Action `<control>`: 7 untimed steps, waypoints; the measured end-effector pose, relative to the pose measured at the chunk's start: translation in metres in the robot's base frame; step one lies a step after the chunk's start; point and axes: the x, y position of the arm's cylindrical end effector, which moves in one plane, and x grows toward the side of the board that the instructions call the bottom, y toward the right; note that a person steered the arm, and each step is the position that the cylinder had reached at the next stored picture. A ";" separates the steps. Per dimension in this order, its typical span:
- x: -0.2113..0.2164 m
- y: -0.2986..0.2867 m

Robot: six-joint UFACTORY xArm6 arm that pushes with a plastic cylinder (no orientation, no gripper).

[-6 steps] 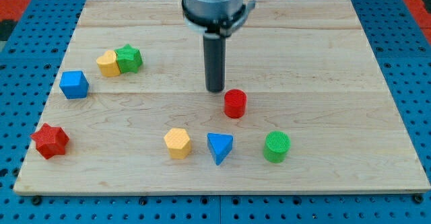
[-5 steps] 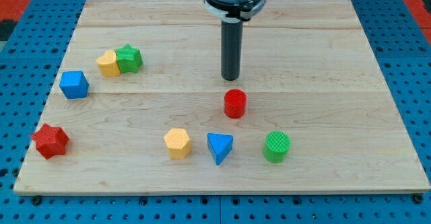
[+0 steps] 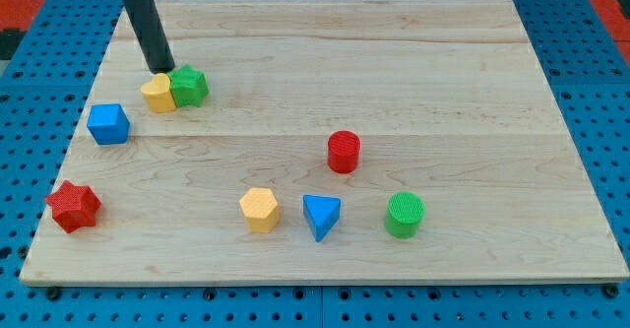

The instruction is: Move the green star diagonally to the top left of the red circle

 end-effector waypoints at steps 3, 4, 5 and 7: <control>0.027 0.064; 0.106 0.067; 0.134 0.099; 0.074 0.090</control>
